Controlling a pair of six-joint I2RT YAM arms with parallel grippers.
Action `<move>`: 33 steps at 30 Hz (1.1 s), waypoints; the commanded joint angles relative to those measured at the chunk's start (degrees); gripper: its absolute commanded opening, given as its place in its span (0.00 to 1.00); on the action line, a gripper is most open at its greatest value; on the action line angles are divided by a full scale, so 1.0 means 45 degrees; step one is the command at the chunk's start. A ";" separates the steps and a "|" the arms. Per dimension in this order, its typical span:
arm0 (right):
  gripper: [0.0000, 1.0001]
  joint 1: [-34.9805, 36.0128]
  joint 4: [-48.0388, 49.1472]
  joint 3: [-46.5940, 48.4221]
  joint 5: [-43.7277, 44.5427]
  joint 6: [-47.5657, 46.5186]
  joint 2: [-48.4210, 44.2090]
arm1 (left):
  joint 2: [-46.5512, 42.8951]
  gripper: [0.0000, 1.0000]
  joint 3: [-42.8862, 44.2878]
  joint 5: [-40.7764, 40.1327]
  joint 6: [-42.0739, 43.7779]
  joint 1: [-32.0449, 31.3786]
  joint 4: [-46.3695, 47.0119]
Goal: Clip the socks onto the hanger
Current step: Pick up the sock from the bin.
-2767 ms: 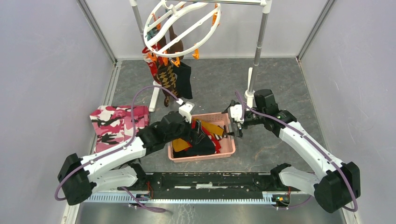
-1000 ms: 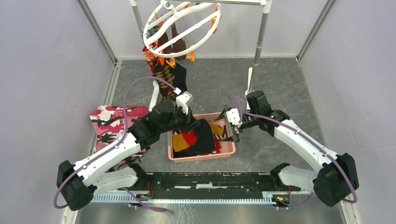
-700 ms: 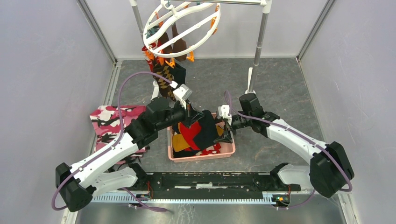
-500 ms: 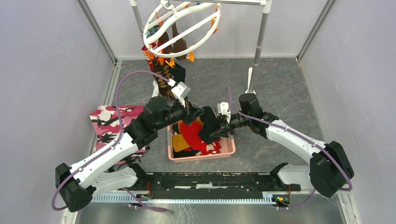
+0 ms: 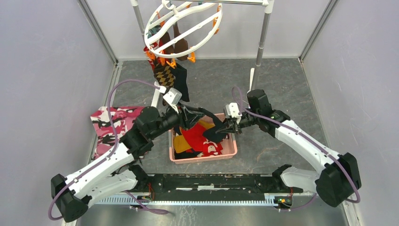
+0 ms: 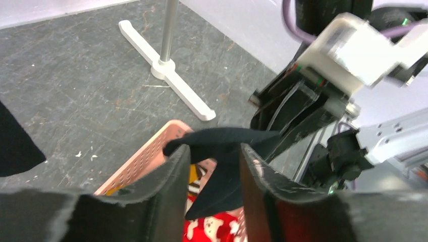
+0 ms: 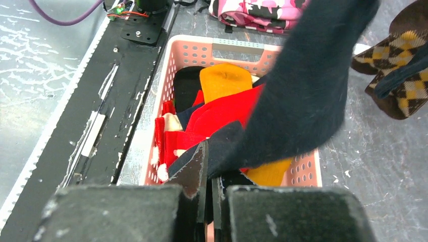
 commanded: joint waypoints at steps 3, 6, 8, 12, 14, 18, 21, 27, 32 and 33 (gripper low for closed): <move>0.00 -0.0594 -0.1246 0.0626 -0.1462 -0.1482 -0.0866 | -0.1723 0.68 -0.3107 0.1376 0.0428 -0.0007 0.3196; 0.00 -0.0829 -0.1296 0.0626 -0.1819 -0.1504 -0.0966 | -0.2251 0.83 -0.4937 0.2301 0.0412 -0.0007 0.5407; 0.00 -0.0971 -0.1328 0.0627 -0.2126 -0.1532 -0.0996 | -0.2289 0.88 -0.5802 0.2885 0.0330 -0.0007 0.6710; 0.00 -0.1171 -0.1619 0.0645 -0.2913 -0.1924 -0.1090 | -0.1886 0.93 -0.6687 0.3976 0.0474 -0.0007 0.8327; 0.00 -0.1258 -0.1693 0.0645 -0.3317 -0.2033 -0.1155 | -0.1518 0.94 -0.6886 0.4435 0.0708 -0.0007 0.8821; 0.00 -0.1368 -0.2054 0.0685 -0.3749 -0.2494 -0.1355 | -0.0455 0.94 -0.7161 0.4332 0.0515 -0.0007 0.9616; 0.00 -0.1432 -0.2154 0.0684 -0.3796 -0.2636 -0.1406 | 0.0389 0.92 -0.7088 0.4319 0.0332 -0.0007 0.9991; 0.00 -0.1428 -0.2274 0.0645 -0.3933 -0.2822 -0.1319 | 0.1651 0.86 -0.6748 0.4691 0.0269 -0.0012 1.0581; 0.00 -0.1443 -0.2311 0.0646 -0.3938 -0.2901 -0.1282 | 0.2873 0.73 -0.6041 0.6301 0.0020 -0.0007 1.0831; 0.00 -0.1433 -0.2339 0.0645 -0.3938 -0.2920 -0.1287 | 0.3074 0.70 -0.5930 0.6515 -0.0029 -0.0007 1.0867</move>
